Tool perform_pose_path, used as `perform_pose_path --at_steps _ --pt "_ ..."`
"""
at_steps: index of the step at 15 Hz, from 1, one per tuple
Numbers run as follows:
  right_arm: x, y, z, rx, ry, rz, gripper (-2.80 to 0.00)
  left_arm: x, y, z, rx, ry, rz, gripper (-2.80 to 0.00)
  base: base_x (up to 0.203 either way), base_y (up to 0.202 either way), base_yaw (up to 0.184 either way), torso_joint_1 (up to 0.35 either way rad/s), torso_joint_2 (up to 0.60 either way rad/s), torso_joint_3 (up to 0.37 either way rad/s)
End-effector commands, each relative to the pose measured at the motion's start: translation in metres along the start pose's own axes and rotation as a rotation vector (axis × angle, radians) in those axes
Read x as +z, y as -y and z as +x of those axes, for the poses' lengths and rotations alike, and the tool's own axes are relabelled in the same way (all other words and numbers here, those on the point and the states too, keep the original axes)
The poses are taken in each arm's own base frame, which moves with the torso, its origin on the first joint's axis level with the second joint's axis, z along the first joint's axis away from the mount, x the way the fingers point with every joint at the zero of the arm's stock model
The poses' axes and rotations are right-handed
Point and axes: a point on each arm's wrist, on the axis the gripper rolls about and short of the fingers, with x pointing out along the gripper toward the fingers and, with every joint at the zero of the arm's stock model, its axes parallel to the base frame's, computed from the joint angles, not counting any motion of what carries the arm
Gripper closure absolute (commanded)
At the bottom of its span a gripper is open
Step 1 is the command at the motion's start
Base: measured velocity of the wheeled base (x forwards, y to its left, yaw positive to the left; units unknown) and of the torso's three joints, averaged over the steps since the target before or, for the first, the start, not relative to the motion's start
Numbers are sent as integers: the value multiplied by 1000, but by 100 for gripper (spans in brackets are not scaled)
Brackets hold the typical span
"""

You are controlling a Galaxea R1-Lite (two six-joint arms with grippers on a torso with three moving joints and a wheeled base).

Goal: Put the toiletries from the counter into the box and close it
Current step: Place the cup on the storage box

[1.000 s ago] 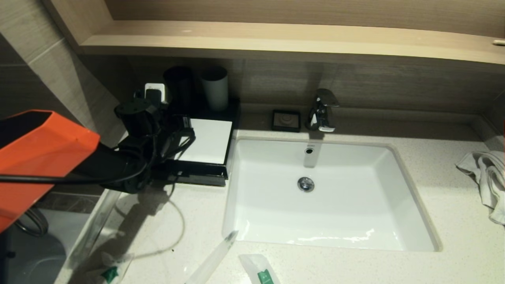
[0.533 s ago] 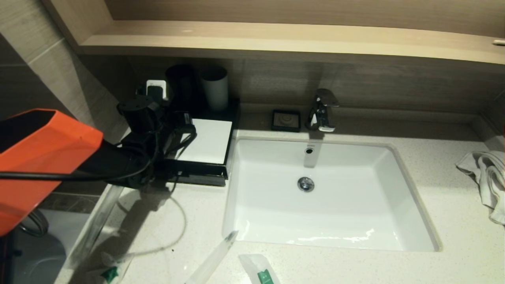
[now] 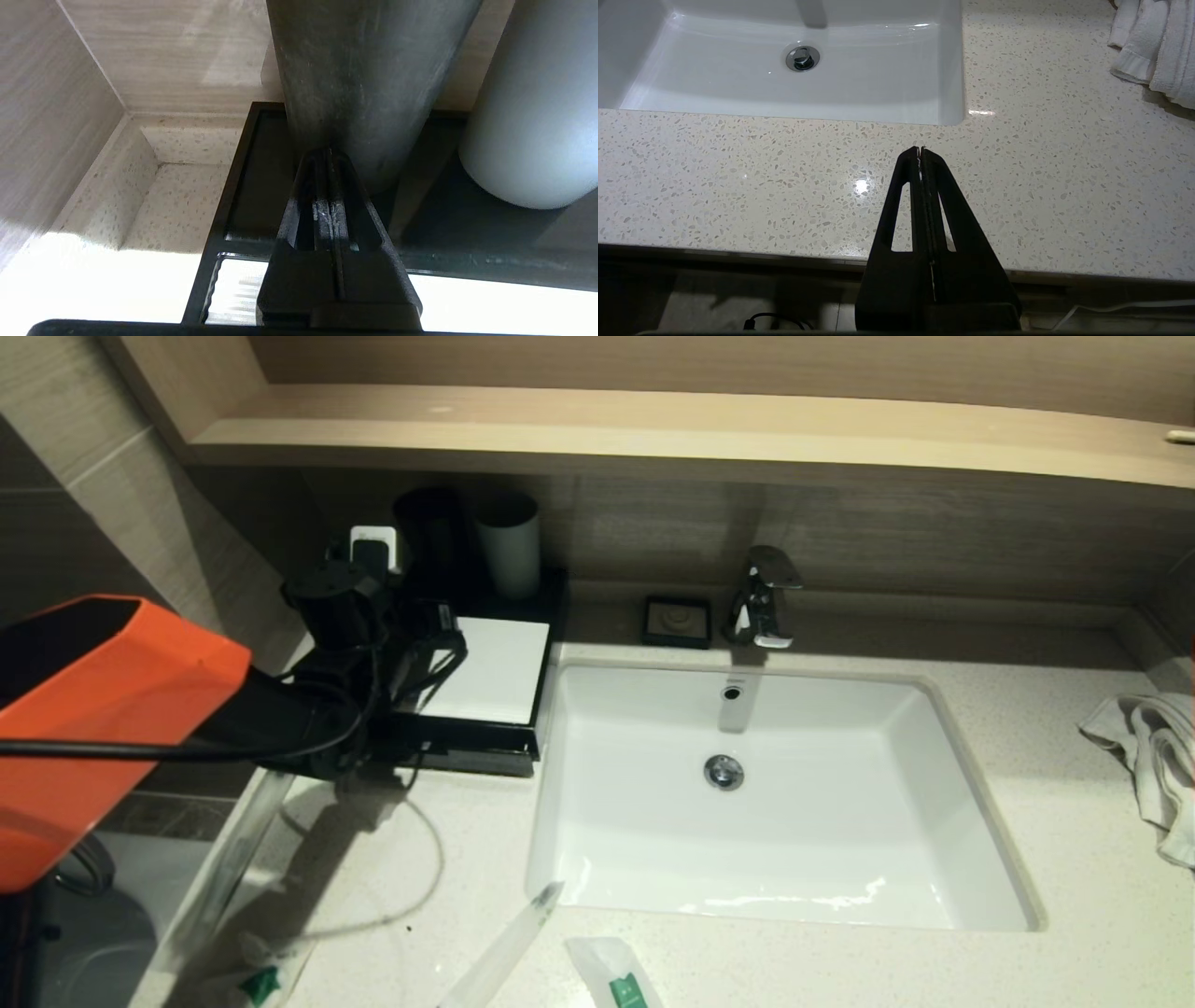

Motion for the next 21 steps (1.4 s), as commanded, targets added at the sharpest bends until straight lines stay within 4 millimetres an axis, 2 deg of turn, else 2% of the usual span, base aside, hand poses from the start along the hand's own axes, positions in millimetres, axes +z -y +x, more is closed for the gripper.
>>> perform_pose_path --at_steps 1,15,21 --pt "0 0 0 1 0 -1 0 -1 1 1 0 1 -1 0 0 0 0 0 0 0" --pt "0 0 0 -1 0 -1 0 -2 2 5 2 10 -3 0 0 0 0 0 0 0" --pt "0 0 0 0 0 -1 0 5 -2 -7 1 2 -1 0 0 0 0 0 0 0"
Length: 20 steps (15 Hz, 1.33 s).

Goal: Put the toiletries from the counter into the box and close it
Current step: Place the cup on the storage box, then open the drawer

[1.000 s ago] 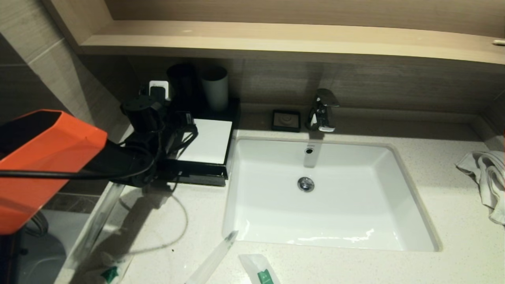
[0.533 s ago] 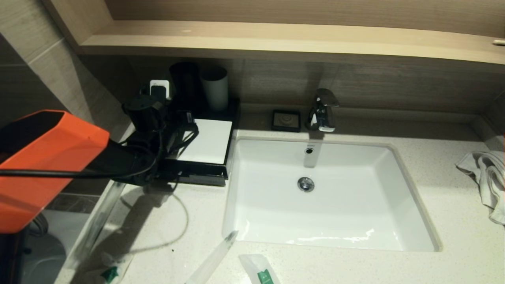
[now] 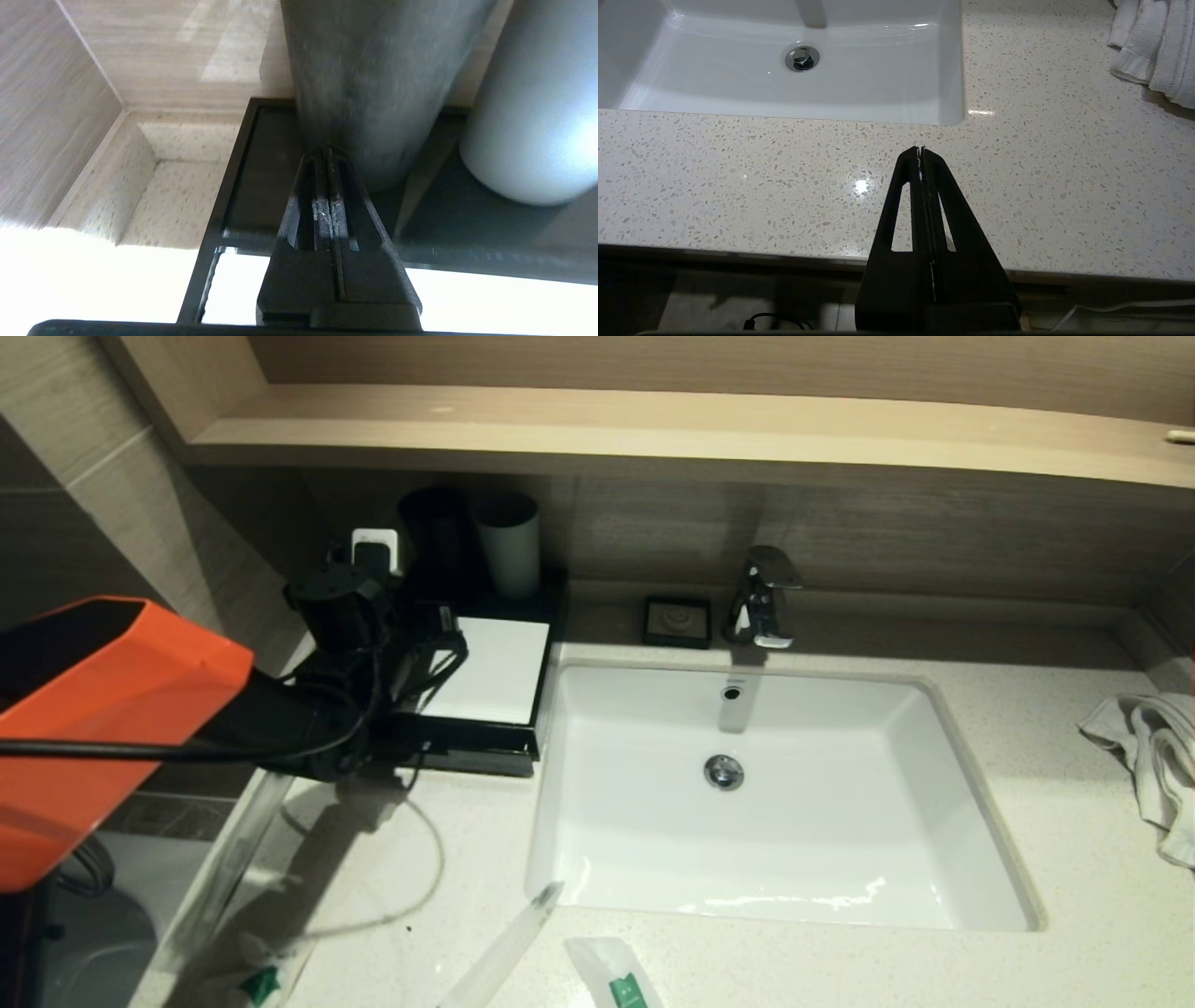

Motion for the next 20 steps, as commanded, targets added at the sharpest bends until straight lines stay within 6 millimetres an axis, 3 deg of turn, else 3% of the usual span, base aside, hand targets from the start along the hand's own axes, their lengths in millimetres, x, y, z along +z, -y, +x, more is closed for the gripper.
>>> perform_pose_path --at_steps 1,6,13,20 --pt "0 0 0 1 0 0 0 9 -3 -10 2 6 -1 0 0 0 0 0 0 0" --pt "0 0 0 2 0 0 0 27 -12 -41 0 -14 -12 0 0 0 0 0 0 0" --pt "0 0 0 0 0 0 0 58 -30 -107 -2 -43 -47 0 0 0 0 0 0 0" --pt "0 0 0 2 0 0 0 60 -37 -148 -80 -96 -103 0 0 0 0 0 0 0"
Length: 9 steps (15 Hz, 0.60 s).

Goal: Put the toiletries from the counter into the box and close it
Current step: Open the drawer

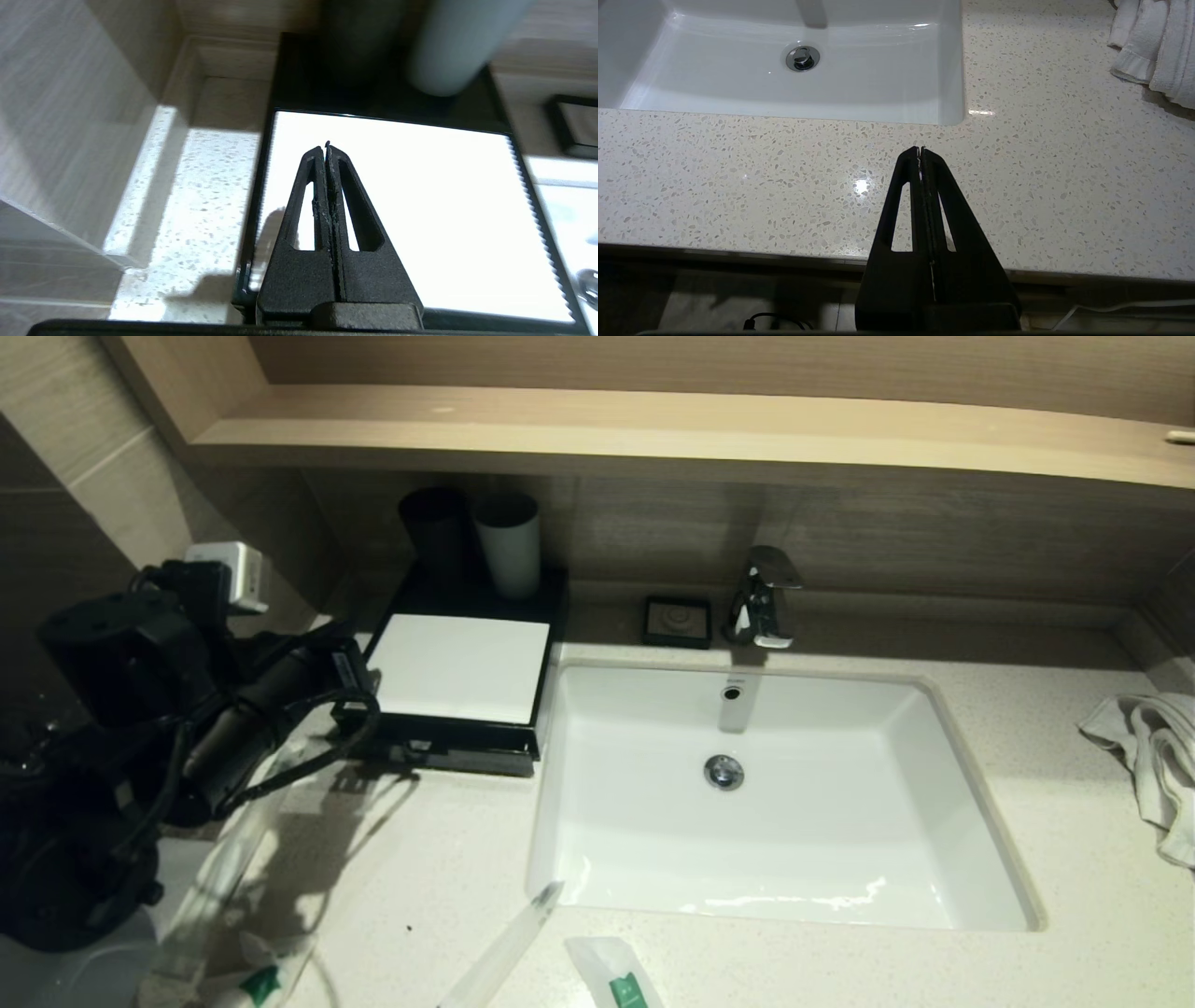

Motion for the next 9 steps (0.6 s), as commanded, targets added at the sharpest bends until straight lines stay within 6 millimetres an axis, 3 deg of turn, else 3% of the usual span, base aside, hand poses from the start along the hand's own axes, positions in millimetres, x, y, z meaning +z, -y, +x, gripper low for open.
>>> perform_pose_path --at_steps 1,5,9 --pt "0 0 0 0 0 0 0 6 0 -10 -20 16 -7 0 0 0 0 0 0 0" --pt "0 0 0 -1 0 0 0 -13 0 -21 -74 -64 -32 0 0 0 0 0 0 0" --pt "0 0 0 0 0 0 0 -22 13 -30 -129 -104 -40 0 0 0 0 0 0 0"
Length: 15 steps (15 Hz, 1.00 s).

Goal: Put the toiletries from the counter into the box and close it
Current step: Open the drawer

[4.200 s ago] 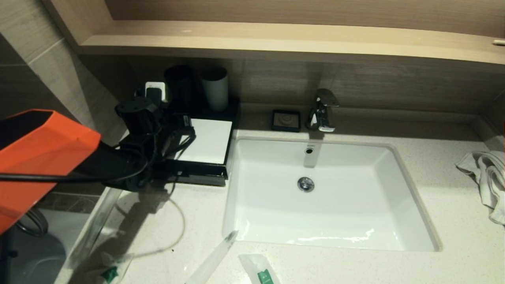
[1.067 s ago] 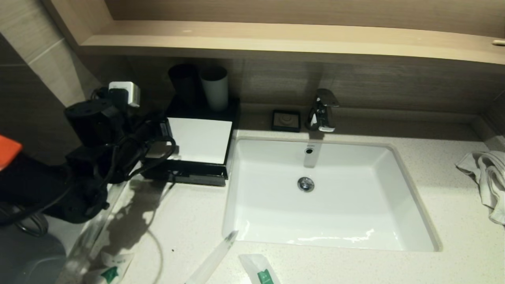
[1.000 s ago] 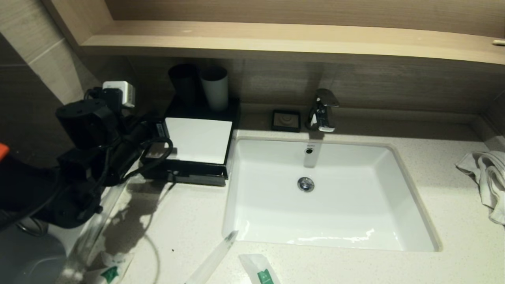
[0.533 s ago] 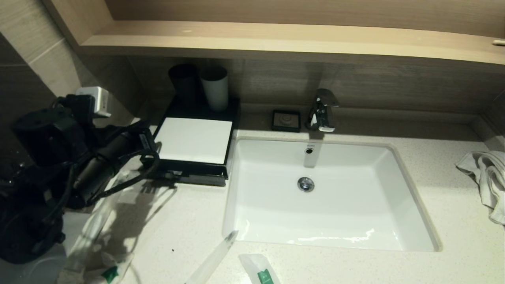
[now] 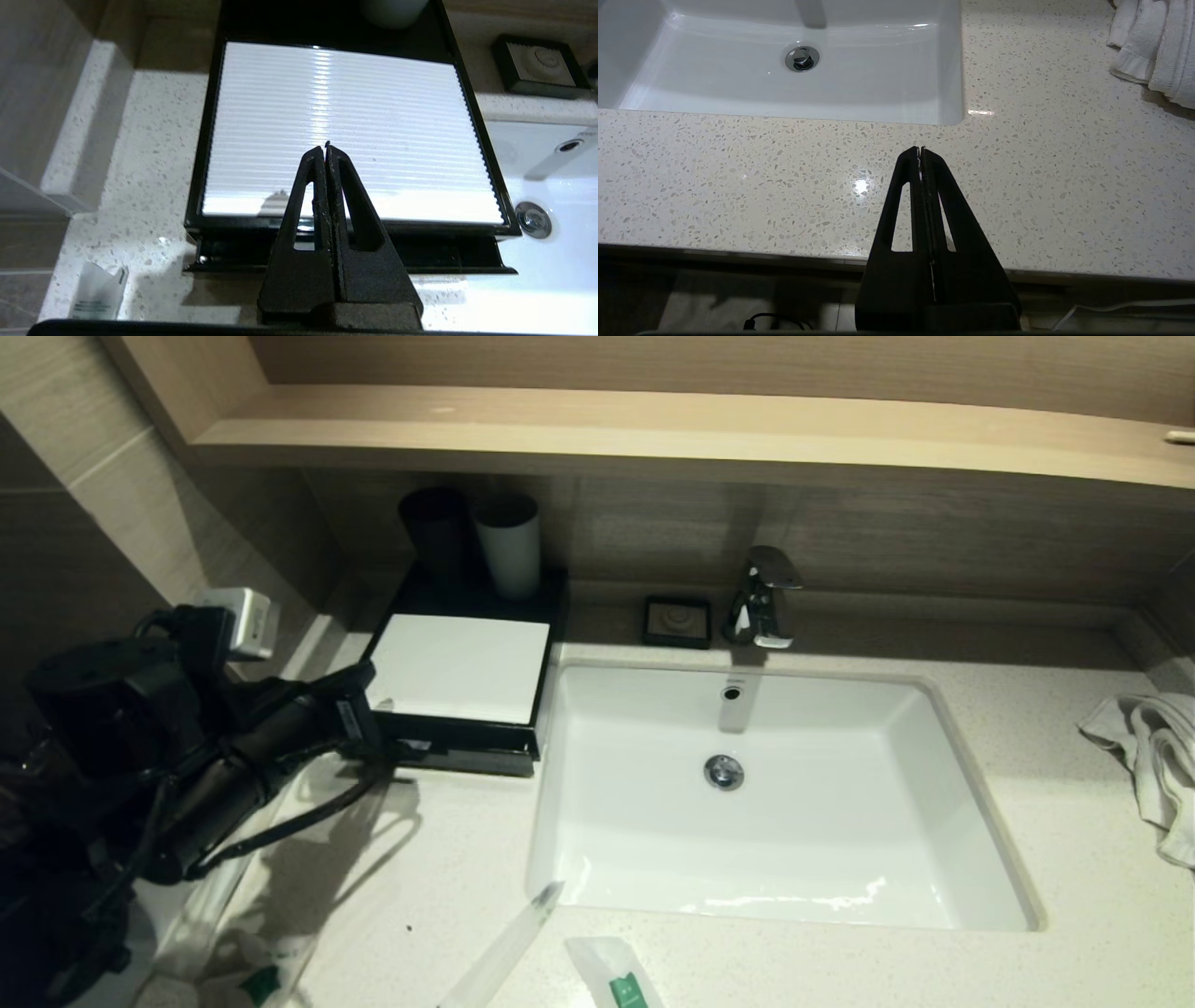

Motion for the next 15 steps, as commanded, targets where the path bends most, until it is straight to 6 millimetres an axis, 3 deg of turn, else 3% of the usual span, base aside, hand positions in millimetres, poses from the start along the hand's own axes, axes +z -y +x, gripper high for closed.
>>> perform_pose_path --at_steps 1,4,15 --pt "0 0 0 0 0 -1 0 -7 12 -8 -47 -25 -3 0 0 0 0 0 0 0" --pt "0 0 0 2 0 -1 0 -11 22 -16 -89 -48 -16 0 0 0 0 0 0 0" --pt "0 0 0 2 0 -1 0 -17 19 -32 -69 -247 10 0 0 0 0 0 0 0"
